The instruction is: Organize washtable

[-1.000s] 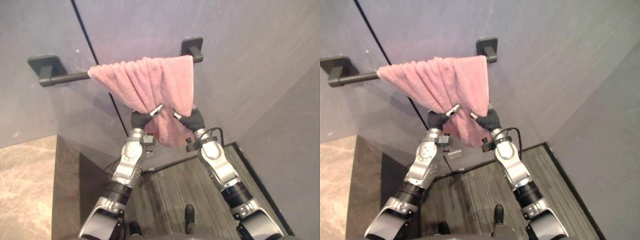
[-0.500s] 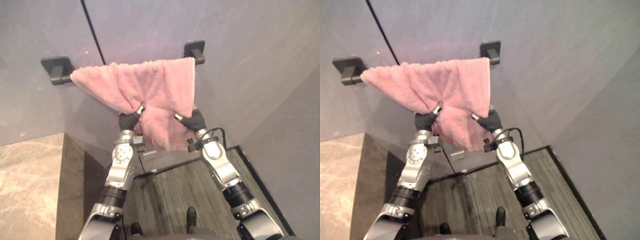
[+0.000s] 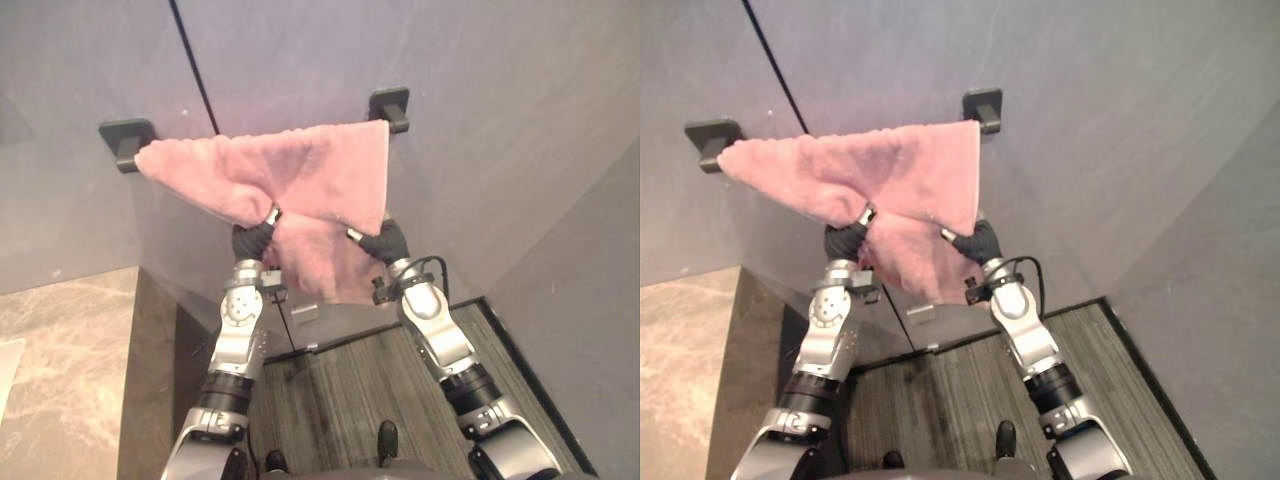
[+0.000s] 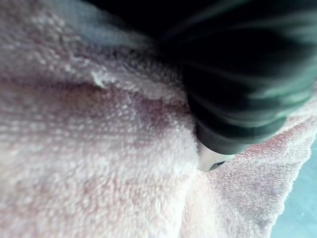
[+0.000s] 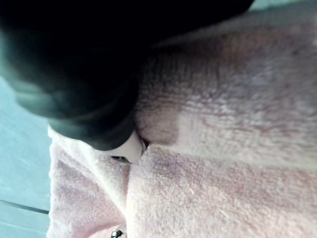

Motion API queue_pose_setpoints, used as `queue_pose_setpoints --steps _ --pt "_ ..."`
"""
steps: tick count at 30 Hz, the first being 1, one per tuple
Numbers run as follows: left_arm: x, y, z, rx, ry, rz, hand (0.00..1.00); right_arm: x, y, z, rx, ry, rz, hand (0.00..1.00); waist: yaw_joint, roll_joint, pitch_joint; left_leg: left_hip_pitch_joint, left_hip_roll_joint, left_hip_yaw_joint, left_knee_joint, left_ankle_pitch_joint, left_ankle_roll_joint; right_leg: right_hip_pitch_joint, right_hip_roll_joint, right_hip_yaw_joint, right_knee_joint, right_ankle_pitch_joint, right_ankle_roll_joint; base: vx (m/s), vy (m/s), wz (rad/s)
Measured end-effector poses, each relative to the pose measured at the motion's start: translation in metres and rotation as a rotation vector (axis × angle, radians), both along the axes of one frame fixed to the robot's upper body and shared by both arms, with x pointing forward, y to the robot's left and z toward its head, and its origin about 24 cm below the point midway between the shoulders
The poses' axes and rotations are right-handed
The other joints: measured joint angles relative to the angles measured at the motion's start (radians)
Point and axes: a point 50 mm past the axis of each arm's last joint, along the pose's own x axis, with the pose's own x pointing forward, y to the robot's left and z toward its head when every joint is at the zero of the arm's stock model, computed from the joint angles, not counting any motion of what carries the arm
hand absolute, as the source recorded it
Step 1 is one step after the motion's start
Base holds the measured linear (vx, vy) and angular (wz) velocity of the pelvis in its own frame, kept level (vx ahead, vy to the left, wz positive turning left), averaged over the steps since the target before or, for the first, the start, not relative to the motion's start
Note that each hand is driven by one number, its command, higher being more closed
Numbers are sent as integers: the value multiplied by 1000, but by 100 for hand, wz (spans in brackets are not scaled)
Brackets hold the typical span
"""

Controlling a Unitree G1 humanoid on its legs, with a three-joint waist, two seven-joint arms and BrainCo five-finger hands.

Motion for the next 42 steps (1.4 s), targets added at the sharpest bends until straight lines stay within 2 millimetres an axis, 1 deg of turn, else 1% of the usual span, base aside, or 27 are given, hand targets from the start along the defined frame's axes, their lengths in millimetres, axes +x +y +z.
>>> queue_pose_setpoints --steps 6,9,11,14,17,21,23,24,25,27,28,29,30,32,33,34,35,36,38,39,41,42 --pt "0 10 -3 -13 16 39 0 4 -14 -1 12 10 -55 0 -1 2 1 0 -2 1 5 4 5 -1 1 0 0 3 -4 0 0 0" --pt "-1 21 -8 -26 32 80 0 7 -27 -3 15 22 -107 0 -1 2 1 0 -2 1 6 4 5 -1 1 0 0 4 -4 0 0 0" --pt "-4 29 -15 -34 58 109 0 9 -39 -4 23 25 -166 0 -1 2 1 0 -2 1 6 4 5 0 2 0 0 4 -5 0 0 0" --pt "-7 34 -26 -66 103 116 0 7 -53 -7 13 36 -211 0 0 2 1 1 0 0 6 4 5 0 2 -1 0 5 -6 0 0 0" --pt "-13 39 -38 -48 147 114 0 6 -58 -11 11 49 -233 0 -3 2 1 2 2 0 6 4 5 -1 2 2 -1 6 -7 0 0 0" --pt "-20 40 -48 -43 175 98 0 1 -62 -16 0 60 -239 0 -1 5 2 1 3 0 6 3 4 -2 2 1 -1 3 -5 0 0 0" --pt "-30 39 -55 -44 194 84 0 -7 -63 -17 8 52 -235 0 -3 11 2 -2 -1 2 5 0 0 -3 9 -3 0 -7 -9 0 0 2" --pt "-42 41 -62 -40 210 80 0 -14 -63 -20 13 56 -225 0 -2 15 3 -4 2 5 6 -1 -1 -5 13 -3 0 -10 -12 0 0 0" --pt "-46 42 -64 -38 218 78 0 -17 -63 -22 13 61 -223 0 -2 16 3 -6 3 5 6 -1 -1 -7 15 -4 0 -11 -14 0 0 0" --pt "-62 45 -78 -42 267 85 0 -30 -67 -32 13 90 -219 0 -1 29 0 -21 7 5 6 -1 -1 -20 18 -8 0 -13 -16 0 0 0" --pt "-66 46 -82 -48 282 88 0 -33 -68 -36 12 103 -217 0 -1 33 1 -23 7 5 6 0 -1 -22 19 -9 0 -13 -16 0 0 0" --pt "-74 46 -91 -66 316 100 0 -41 -69 -46 8 144 -212 0 1 40 -2 -22 8 5 6 1 1 -21 19 -10 0 -14 -14 0 0 0" --pt "-79 46 -94 -75 329 108 0 -45 -69 -53 9 168 -211 0 1 42 -4 -22 9 4 6 3 3 -20 20 -11 0 -14 -13 30 11 3" --pt "-94 47 -99 -86 347 119 0 -61 -69 -72 11 245 -200 0 1 44 -5 -23 15 1 6 0 -1 -18 25 -17 0 -12 -17 14 5 2" --pt "-98 47 -99 -84 349 114 0 -65 -69 -75 12 260 -195 0 2 44 -5 -23 17 0 7 -1 -2 -18 26 -19 0 -12 -17 0 0 0" --pt "-106 48 -102 -79 360 106 0 -74 -68 -80 13 279 -186 0 2 44 -5 -23 20 -1 7 -2 -3 -17 28 -22 0 -13 -17 0 0 0" --pt "-114 48 -104 -75 373 99 0 -81 -66 -82 11 288 -163 0 1 44 -5 -23 21 -1 7 -3 -4 -17 30 -22 0 -13 -17 0 0 0" --pt "-117 48 -106 -73 381 91 0 -84 -64 -82 10 290 -151 0 1 44 -5 -23 22 -1 7 -3 -4 -17 30 -23 0 -13 -17 0 0 0" --pt "-130 41 -115 -71 424 19 0 -95 -52 -84 -15 295 -52 0 1 44 -5 -23 22 -2 7 -4 -3 -16 30 -25 0 -15 -16 -18 13 1" --pt "-133 39 -117 -62 433 -9 0 -97 -47 -84 -24 298 -21 0 1 44 -5 -23 22 -2 7 -4 -3 -15 30 -25 0 -15 -15 -36 24 3" --pt "-144 29 -119 -36 454 -142 0 -107 -31 -87 -37 315 122 0 1 44 -5 -22 22 -3 7 -6 -2 -13 30 -28 0 -24 -5 -43 21 3" --pt "-148 22 -118 -21 455 -229 0 -112 -21 -90 -52 325 205 0 1 45 -6 -21 23 -3 7 -10 -6 -11 30 -30 0 -27 -7 -47 19 5"
